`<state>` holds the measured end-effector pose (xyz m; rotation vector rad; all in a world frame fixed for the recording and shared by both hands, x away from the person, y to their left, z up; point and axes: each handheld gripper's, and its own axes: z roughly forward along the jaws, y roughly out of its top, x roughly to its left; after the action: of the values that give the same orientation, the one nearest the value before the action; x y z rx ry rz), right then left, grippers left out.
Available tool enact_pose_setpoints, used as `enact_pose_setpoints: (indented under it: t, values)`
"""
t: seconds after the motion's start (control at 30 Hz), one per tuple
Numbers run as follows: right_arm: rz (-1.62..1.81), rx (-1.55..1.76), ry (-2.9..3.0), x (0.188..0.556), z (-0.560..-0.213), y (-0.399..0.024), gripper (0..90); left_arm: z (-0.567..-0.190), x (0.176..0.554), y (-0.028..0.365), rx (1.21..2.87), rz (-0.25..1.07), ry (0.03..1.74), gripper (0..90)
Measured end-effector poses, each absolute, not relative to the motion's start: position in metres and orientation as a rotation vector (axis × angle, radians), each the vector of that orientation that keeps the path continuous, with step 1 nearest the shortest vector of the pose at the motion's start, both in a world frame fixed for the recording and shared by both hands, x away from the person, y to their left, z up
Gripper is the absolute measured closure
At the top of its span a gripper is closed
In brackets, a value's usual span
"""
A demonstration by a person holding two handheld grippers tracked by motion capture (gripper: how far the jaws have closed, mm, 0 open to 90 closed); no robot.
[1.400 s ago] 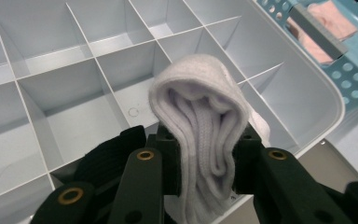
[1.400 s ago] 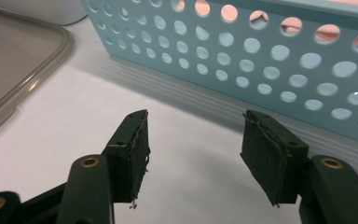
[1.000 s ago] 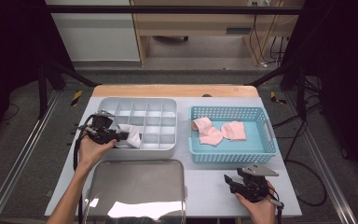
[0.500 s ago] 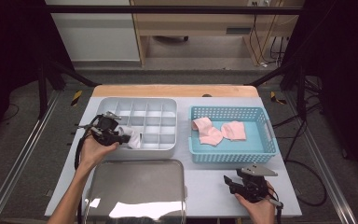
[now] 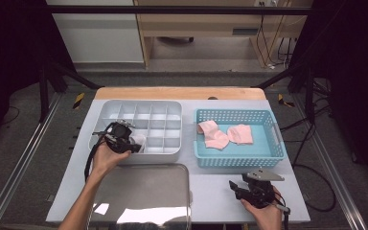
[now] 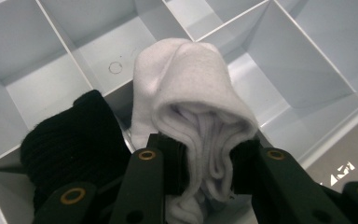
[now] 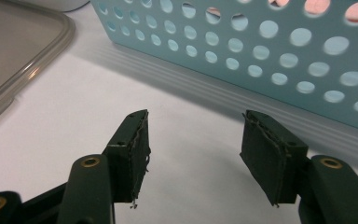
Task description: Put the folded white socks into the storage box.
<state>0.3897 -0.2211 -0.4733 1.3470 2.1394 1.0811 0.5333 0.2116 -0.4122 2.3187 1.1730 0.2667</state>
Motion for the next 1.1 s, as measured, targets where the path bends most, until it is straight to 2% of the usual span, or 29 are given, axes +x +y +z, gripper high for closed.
enact_pose_setpoints:
  t: [0.23,0.27,0.3,0.33,0.43,0.5,0.6,0.67,0.73,0.87,1.1]
  values:
    - [1.076,1.349,2.150,0.389,-0.475,-0.219,41.6,-0.414,0.532,0.214,2.290,0.256,1.182,69.0]
    - [1.076,1.346,2.151,0.389,-0.474,-0.219,41.5,-0.414,0.531,0.215,2.277,0.260,1.181,67.6]
    - [1.083,1.342,2.144,0.389,-0.474,-0.220,40.7,-0.413,0.529,0.217,2.255,0.265,1.179,60.6]
    - [1.083,1.342,2.144,0.389,-0.474,-0.220,40.7,-0.412,0.528,0.218,2.223,0.268,1.184,60.6]
    - [1.081,1.347,2.140,0.389,-0.474,-0.221,40.4,-0.410,0.523,0.221,2.167,0.332,1.164,52.3]
    - [1.077,1.347,2.144,0.389,-0.474,-0.221,40.4,-0.409,0.524,0.221,2.140,0.353,1.167,51.0]
    - [1.078,1.343,2.147,0.389,-0.474,-0.220,40.4,-0.411,0.529,0.218,2.083,0.357,1.178,52.3]
    - [1.074,1.343,2.155,0.389,-0.475,-0.219,40.5,-0.413,0.530,0.214,2.075,0.385,1.189,58.5]
    - [1.077,1.345,2.157,0.389,-0.475,-0.219,40.5,-0.414,0.529,0.213,2.068,0.399,1.203,61.0]
    - [1.081,1.340,2.162,0.389,-0.475,-0.218,40.5,-0.416,0.527,0.215,2.076,0.363,1.232,68.3]
    - [1.072,1.341,2.166,0.389,-0.475,-0.219,40.6,-0.415,0.524,0.214,2.164,0.313,1.249,71.0]
